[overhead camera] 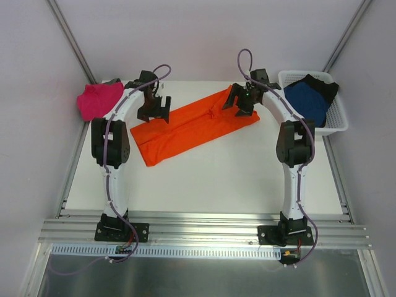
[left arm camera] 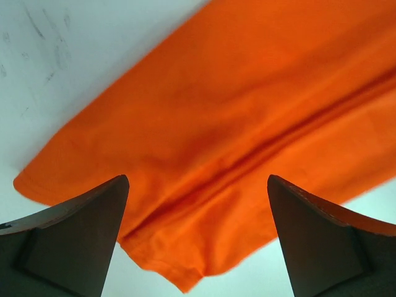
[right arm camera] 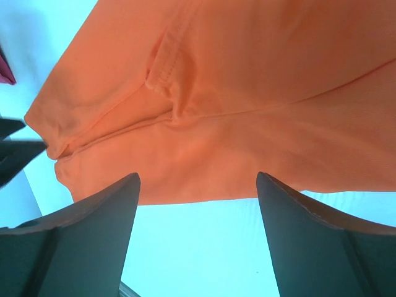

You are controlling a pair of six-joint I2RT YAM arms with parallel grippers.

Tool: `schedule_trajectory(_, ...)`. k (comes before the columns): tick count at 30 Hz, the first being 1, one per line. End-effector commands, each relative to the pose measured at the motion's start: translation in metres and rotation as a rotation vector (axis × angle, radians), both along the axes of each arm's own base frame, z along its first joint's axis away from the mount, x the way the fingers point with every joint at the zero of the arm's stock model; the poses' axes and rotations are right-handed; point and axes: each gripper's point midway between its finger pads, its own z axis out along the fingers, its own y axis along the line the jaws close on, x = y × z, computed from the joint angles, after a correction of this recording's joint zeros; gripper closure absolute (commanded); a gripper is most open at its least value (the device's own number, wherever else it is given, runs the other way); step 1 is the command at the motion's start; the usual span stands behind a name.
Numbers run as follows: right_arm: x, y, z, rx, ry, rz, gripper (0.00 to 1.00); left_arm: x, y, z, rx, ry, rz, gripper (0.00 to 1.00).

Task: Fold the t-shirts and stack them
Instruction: Fold the tshirt

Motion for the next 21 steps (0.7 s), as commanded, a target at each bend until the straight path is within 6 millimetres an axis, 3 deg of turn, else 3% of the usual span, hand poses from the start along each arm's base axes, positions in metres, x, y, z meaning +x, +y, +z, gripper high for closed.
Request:
schedule_trajectory(1,-0.006,0.017,0.008,0.004,-0.019,0.037,0.20,0.014,0.018,-0.012,0.010,0.027,0.030,0.04)
schedule_trajectory(5,-0.008,0.025,-0.004,-0.012,-0.007,0.058,0.19,0.030,0.038,-0.021,0.018,0.021,0.069,0.04)
schedule_trajectory(9,-0.009,0.028,-0.020,-0.037,0.013,0.066,0.19,0.030,0.045,-0.032,0.013,0.043,0.082,0.05)
schedule_trajectory(21,-0.006,0.041,-0.054,-0.049,0.060,0.070,0.19,-0.015,0.041,-0.057,-0.036,0.175,0.076,0.06)
